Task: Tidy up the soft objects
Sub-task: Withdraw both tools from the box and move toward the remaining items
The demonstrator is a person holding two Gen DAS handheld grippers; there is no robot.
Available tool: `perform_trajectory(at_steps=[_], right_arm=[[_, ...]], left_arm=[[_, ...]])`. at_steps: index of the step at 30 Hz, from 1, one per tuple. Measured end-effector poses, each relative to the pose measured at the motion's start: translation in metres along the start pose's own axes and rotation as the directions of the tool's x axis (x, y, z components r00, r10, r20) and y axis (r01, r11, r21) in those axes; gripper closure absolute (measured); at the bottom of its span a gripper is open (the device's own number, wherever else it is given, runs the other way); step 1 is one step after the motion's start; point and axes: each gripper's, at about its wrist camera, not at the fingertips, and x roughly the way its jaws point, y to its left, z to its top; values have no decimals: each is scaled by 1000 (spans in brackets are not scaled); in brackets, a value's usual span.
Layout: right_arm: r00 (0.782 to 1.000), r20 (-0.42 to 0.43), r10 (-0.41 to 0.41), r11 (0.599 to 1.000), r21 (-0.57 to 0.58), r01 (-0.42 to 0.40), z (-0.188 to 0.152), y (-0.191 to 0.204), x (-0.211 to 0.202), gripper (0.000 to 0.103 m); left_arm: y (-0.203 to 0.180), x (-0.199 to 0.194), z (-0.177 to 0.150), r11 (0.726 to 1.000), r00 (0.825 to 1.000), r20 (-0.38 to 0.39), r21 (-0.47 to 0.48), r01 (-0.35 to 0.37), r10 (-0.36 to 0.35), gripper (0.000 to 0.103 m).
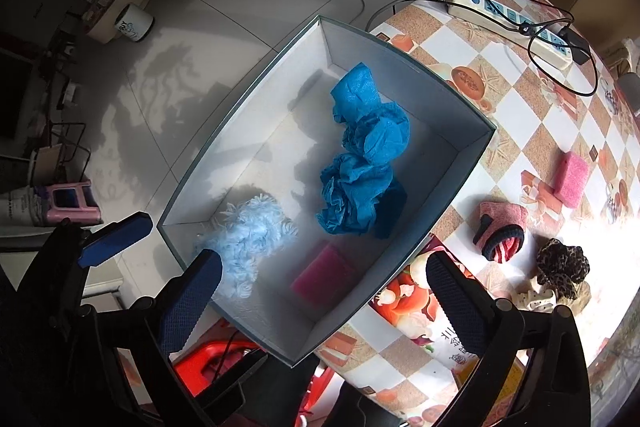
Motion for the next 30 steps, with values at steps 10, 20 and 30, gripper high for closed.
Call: perform_trajectory(at_steps=[10,20,30], right_arm=[[999,-19,30,994,103,-28,-5,-10,7,0],[998,-22,53,985,164,-48,-4,-15,13,0],[995,8,98,978,183,-98,-6,-22,8,0]], left_arm=[[-9,-23,-18,999,999,16,6,-37,37,0],[-3,-39,-24,986,987,-4,30,-163,163,0],[-16,-50,-26,969,972,-11,71,-235,236,0]])
